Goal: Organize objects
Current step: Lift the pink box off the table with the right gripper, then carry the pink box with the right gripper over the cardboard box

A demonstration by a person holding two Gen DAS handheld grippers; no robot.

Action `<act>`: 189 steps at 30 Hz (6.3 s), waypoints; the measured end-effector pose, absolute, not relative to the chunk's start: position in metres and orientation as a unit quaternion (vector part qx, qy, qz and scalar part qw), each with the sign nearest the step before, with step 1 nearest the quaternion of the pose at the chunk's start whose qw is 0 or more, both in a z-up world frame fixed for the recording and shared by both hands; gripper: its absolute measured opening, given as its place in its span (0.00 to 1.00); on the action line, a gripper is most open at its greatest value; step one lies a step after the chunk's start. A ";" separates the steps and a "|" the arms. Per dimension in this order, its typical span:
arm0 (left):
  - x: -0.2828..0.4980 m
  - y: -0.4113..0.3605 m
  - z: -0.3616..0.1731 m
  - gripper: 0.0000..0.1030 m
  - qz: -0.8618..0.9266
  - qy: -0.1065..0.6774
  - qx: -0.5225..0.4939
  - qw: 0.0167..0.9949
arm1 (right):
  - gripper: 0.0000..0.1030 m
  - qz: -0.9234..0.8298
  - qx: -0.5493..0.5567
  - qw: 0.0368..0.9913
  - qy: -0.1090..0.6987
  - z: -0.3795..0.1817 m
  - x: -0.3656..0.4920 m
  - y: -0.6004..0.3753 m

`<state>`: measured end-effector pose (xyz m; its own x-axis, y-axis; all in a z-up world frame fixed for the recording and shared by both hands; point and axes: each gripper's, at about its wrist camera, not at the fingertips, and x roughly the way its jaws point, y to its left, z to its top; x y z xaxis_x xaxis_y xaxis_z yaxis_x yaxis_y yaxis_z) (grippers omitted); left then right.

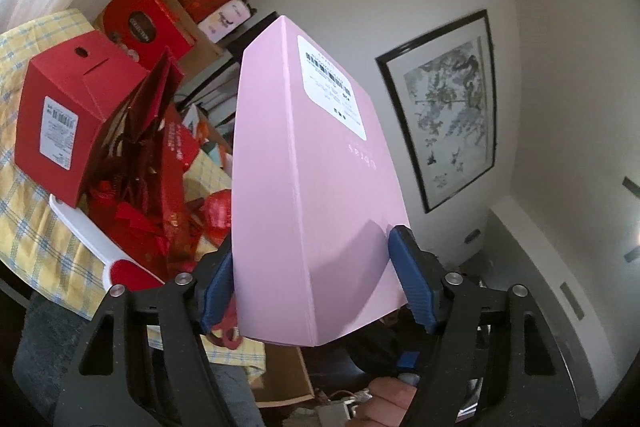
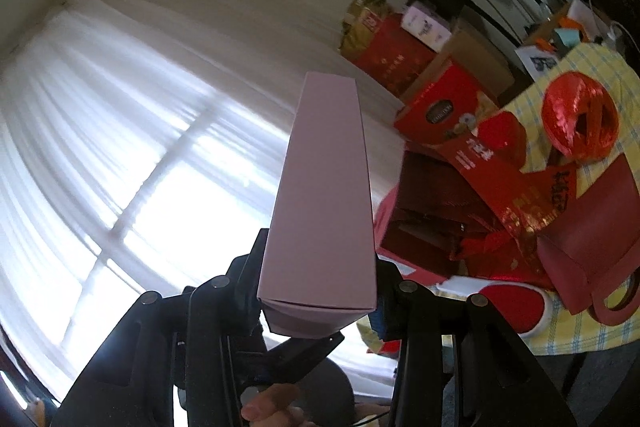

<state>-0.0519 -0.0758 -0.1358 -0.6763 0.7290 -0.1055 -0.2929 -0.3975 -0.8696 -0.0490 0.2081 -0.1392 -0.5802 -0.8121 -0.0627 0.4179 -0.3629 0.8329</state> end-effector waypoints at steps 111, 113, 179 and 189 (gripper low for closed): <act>0.038 0.187 -0.053 0.63 0.822 -0.236 -0.221 0.469 | 0.46 -0.812 0.083 0.306 -0.491 -0.125 0.112 0.459; 0.036 0.189 -0.054 0.63 0.822 -0.235 -0.223 0.469 | 0.46 -0.811 0.084 0.304 -0.493 -0.127 0.111 0.462; -0.034 0.220 -0.176 0.64 0.773 -0.267 -0.402 0.411 | 0.46 -0.770 0.219 0.200 -0.565 -0.234 0.064 0.485; -0.038 0.245 -0.197 0.64 0.776 -0.252 -0.412 0.405 | 0.46 -0.749 0.232 0.178 -0.595 -0.257 0.065 0.503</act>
<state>-0.0380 0.2447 -0.1967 -0.3330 0.8364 -0.4354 -0.4212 -0.5450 -0.7249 0.0646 0.5032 -0.2566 -0.8292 -0.5421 -0.1360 -0.0101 -0.2287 0.9735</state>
